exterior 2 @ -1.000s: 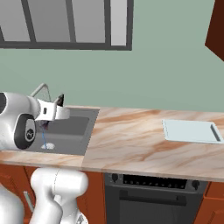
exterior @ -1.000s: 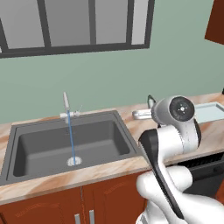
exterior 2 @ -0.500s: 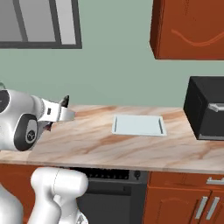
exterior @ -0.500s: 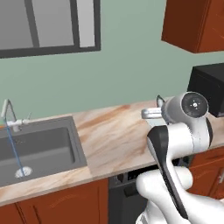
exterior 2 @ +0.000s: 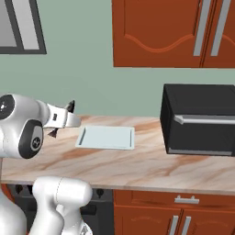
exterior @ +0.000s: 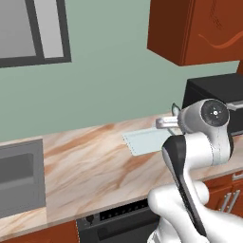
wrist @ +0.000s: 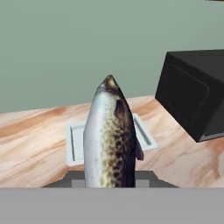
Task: Take the fish out of the fridge, briefly rinse it in the sink, and place it on the tray next to the sink.
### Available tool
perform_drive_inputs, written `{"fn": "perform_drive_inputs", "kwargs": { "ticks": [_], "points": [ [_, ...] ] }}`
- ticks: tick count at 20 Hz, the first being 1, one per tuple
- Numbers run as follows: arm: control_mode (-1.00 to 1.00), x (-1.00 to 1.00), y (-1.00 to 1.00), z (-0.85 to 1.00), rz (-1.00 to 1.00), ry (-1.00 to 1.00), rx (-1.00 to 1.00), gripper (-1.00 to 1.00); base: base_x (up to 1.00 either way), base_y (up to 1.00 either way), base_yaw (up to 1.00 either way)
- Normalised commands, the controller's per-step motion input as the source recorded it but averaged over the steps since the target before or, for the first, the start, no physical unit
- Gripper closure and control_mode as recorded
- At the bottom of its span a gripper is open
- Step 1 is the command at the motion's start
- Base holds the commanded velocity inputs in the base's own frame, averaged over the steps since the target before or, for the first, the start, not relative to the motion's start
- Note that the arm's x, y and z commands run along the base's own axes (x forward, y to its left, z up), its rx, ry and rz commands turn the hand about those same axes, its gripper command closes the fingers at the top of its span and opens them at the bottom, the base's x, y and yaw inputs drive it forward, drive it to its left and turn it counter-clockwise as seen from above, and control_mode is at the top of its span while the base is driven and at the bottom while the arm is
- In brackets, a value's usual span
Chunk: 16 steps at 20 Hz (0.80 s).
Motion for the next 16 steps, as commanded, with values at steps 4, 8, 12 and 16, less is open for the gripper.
{"fn": "perform_drive_inputs", "kwargs": {
  "ticks": [4,8,12,16],
  "points": [
    [-1.00,0.75,-0.25,-0.26,0.00,0.08,0.00,1.00,0.25,-0.07,0.00],
    [-1.00,1.00,-0.12,-0.53,-0.02,0.30,0.00,1.00,0.00,0.00,0.00],
    [-1.00,1.00,-0.03,-0.68,-0.13,0.23,0.00,1.00,0.00,0.00,0.00],
    [-1.00,1.00,0.00,-0.73,-0.17,0.08,0.00,1.00,0.00,0.00,0.00]
  ]
}}
